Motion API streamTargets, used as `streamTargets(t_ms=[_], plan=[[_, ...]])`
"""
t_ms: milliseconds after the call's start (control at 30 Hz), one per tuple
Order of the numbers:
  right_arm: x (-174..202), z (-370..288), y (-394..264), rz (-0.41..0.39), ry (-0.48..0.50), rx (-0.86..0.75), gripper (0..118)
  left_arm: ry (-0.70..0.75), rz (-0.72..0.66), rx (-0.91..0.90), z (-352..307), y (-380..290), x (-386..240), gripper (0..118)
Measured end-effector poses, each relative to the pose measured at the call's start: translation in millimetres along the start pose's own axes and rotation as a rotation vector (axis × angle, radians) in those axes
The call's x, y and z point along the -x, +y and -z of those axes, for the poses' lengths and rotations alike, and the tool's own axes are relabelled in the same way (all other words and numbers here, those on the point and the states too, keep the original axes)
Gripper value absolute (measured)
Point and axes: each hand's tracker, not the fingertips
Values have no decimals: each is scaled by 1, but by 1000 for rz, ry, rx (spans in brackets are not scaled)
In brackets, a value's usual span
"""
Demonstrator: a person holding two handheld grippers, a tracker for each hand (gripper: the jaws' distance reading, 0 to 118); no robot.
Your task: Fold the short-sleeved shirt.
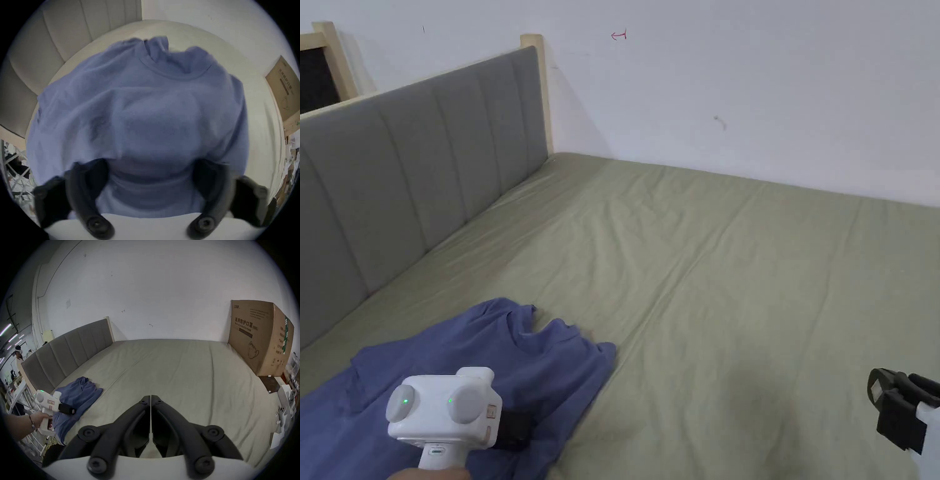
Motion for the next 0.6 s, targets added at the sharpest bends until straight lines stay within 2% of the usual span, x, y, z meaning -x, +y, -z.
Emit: streamTargets(t_ms=[33, 67, 167, 233, 300, 433, 600], plan=[[1, 0, 0, -4, 10, 6, 0, -8, -13, -46, -9, -1, 4, 25], [1, -1, 0, -6, 21, 10, 0, -12, -32, -95, -21, -3, 8, 0], [2, -7, -1, -21, 31, 4, 0, -17, -135, -195, -58, -11, 32, 0], [0, -10, -1, -22, 29, -2, 0, -104, -193, -261, -86, -16, 51, 0], [-3, -13, 1, -6, 33, -4, 0, -25, -161, -330, -123, -16, 53, 0], [-10, -27, 6, 20, 23, -37, 0, -8, -99, -474, -196, -5, 47, 0], [-22, -51, 15, 43, 8, -91, 0, -132, -64, -691, -279, 23, 6, 0]])
